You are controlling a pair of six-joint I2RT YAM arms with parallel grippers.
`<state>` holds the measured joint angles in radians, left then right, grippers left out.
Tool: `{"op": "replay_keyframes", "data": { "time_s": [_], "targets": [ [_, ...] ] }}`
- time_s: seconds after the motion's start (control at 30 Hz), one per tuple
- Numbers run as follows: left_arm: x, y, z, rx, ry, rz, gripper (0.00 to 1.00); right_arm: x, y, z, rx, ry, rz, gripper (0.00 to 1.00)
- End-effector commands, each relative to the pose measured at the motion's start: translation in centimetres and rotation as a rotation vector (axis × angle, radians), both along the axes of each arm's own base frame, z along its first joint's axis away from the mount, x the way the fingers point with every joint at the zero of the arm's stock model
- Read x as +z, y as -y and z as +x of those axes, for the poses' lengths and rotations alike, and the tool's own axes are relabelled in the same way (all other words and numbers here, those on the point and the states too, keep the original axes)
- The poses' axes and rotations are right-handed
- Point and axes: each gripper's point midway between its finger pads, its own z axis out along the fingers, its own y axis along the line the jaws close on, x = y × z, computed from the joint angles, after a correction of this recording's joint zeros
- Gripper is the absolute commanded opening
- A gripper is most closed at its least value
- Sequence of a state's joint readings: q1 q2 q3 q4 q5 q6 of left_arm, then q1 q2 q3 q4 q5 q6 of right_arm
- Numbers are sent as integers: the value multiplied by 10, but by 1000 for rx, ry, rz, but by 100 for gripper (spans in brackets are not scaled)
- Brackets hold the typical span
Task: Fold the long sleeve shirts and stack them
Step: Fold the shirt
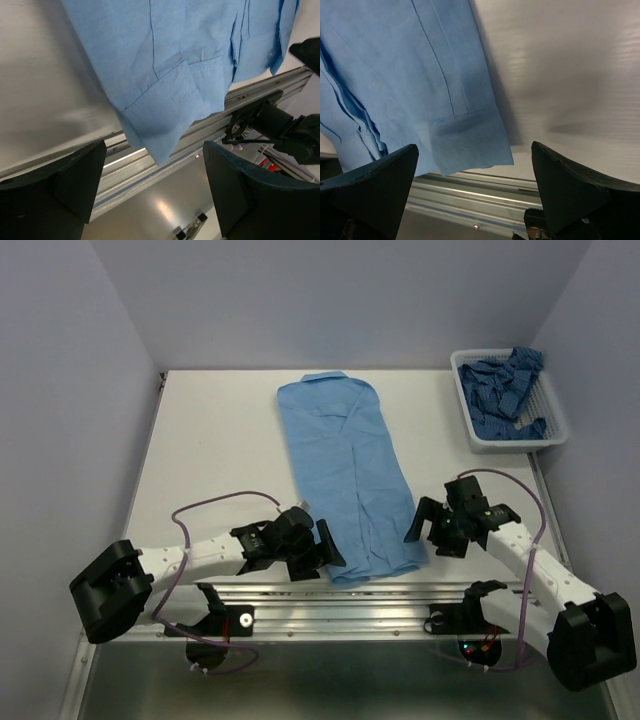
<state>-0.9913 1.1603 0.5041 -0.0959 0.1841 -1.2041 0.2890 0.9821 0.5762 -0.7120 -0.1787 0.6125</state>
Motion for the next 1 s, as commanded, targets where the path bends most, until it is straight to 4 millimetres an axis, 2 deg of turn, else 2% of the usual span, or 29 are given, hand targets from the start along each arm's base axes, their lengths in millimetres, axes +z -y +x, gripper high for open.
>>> {"op": "replay_keyframes", "data": {
  "time_s": [0.0, 0.1, 0.13, 0.2, 0.23, 0.27, 0.3, 0.33, 0.37, 0.4, 0.47, 0.53, 0.63, 0.67, 0.7, 0.73, 0.8, 0.83, 0.87, 0.9, 0.93, 0.97],
  "targets": [
    [6, 22, 10, 33, 8, -77, 83, -5, -21, -14, 18, -64, 138, 100],
    [-5, 26, 9, 11, -9, -38, 77, -18, -18, -28, 23, -118, 122, 100],
    [-15, 25, 6, 3, -28, -10, 74, -21, -15, -31, 23, -130, 109, 100],
    [-23, 23, 3, -2, -51, 10, 65, -27, -11, -34, 15, -141, 90, 98],
    [-29, 21, 0, 0, -68, 21, 55, -27, -12, -33, 14, -135, 92, 96],
    [-34, 20, -3, -3, -80, 32, 51, -26, -13, -31, 15, -128, 99, 93],
    [-35, 19, -3, 0, -81, 35, 49, -26, -15, -27, 1, -113, 109, 84],
    [-37, 19, -2, -2, -79, 41, 42, -29, -16, -28, 0, -121, 116, 77],
    [-36, 21, 0, -1, -71, 41, 41, -30, -18, -28, 1, -124, 126, 71],
    [-33, 23, 2, 0, -62, 37, 40, -33, -21, -29, 9, -127, 150, 60],
    [-31, 26, 6, 11, -49, 30, 32, -38, -25, -31, 18, -141, 168, 48],
    [-25, 31, 10, 10, -37, 18, 27, -46, -26, -40, 31, -180, 175, 43],
    [-19, 37, 10, -5, -41, -1, 12, -50, -27, -40, 39, -190, 181, 22],
    [-17, 38, 10, -7, -43, -9, 1, -46, -29, -35, 43, -172, 190, 15],
    [-14, 40, 10, -11, -47, -18, 0, -40, -31, -30, 48, -155, 197, 4],
    [-6, 46, 12, -24, -31, -34, 0, -32, -33, -25, 68, -126, 204, 1],
    [0, 46, 11, -41, -26, -26, 0, -8, -35, -13, 85, -91, 201, 1],
    [11, 51, 16, -57, 2, -36, 0, 0, -34, -9, 99, -70, 189, 1],
    [16, 48, 20, -54, 9, -25, 0, 6, -33, -5, 101, -59, 176, 1],
    [16, 42, 21, -57, 3, 4, 0, 20, -34, 4, 109, -35, 168, 1],
    [29, 41, 35, -46, 37, -8, 0, 24, -32, 10, 101, -29, 151, 1],
    [35, 41, 34, -61, 44, -10, 0, 30, -33, 16, 101, -15, 148, 1]
  ]
}}
